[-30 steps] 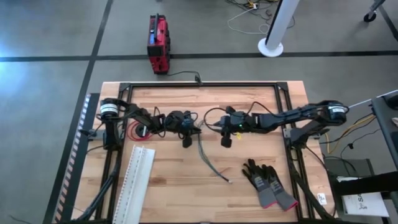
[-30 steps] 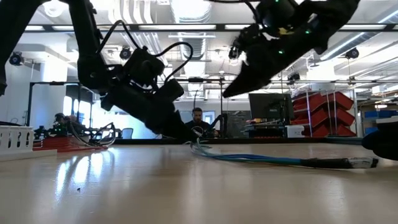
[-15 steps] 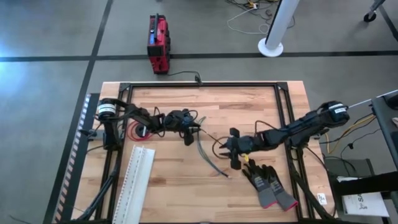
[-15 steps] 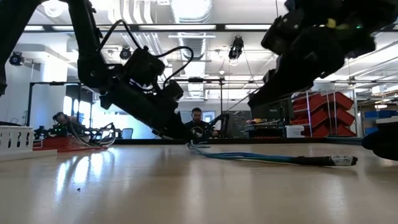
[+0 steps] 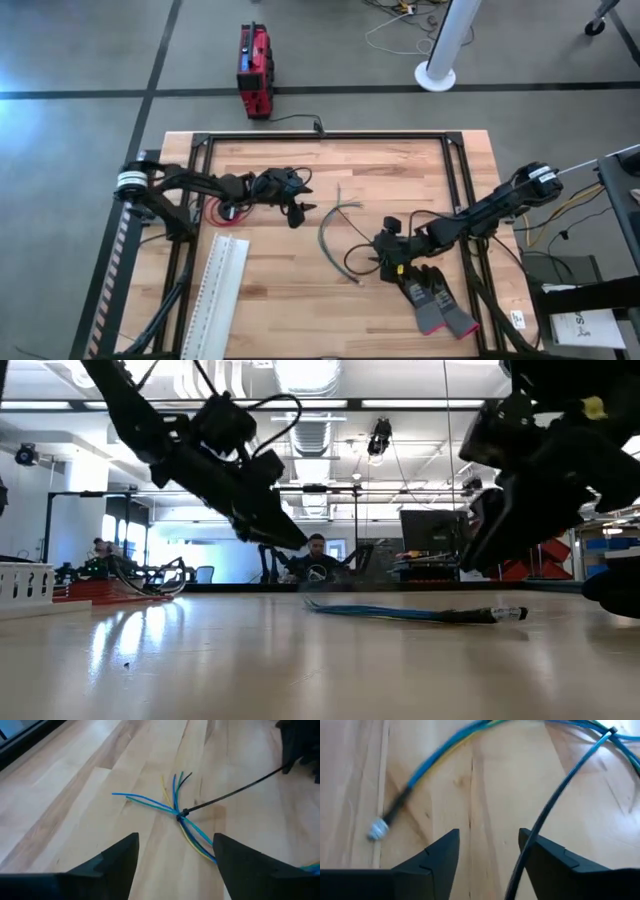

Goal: Ziptie cables
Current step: Wrap the cable wires with black zip tie

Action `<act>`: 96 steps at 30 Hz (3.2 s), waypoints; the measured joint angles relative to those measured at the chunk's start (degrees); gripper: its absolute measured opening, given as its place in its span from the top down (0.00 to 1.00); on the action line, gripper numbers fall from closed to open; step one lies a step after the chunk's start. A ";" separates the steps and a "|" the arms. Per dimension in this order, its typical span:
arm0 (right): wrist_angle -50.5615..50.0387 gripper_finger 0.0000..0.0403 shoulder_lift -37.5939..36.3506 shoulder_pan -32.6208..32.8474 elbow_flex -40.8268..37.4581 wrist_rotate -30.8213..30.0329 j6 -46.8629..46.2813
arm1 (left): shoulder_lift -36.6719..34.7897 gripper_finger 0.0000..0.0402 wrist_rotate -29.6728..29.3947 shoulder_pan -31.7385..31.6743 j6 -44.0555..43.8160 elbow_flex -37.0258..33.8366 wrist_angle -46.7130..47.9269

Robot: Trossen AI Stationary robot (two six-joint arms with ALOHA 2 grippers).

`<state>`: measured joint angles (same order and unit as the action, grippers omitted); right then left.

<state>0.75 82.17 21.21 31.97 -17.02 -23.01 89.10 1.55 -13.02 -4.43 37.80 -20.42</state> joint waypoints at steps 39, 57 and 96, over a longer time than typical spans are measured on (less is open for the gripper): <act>12.27 0.69 -5.68 -3.87 3.99 -6.69 24.19 | 37.16 0.70 0.94 4.98 2.16 20.46 -16.96; -11.39 0.43 -7.61 -3.85 6.20 -5.23 11.42 | 37.31 0.75 0.50 4.95 1.93 20.31 -17.59; -33.40 0.92 0.14 -3.98 18.16 -1.73 11.86 | 37.18 0.76 0.58 4.76 3.69 20.20 -18.60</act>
<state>-32.64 82.32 17.23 50.13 -18.75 -11.15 126.28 2.13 -8.25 -0.74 58.00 -39.03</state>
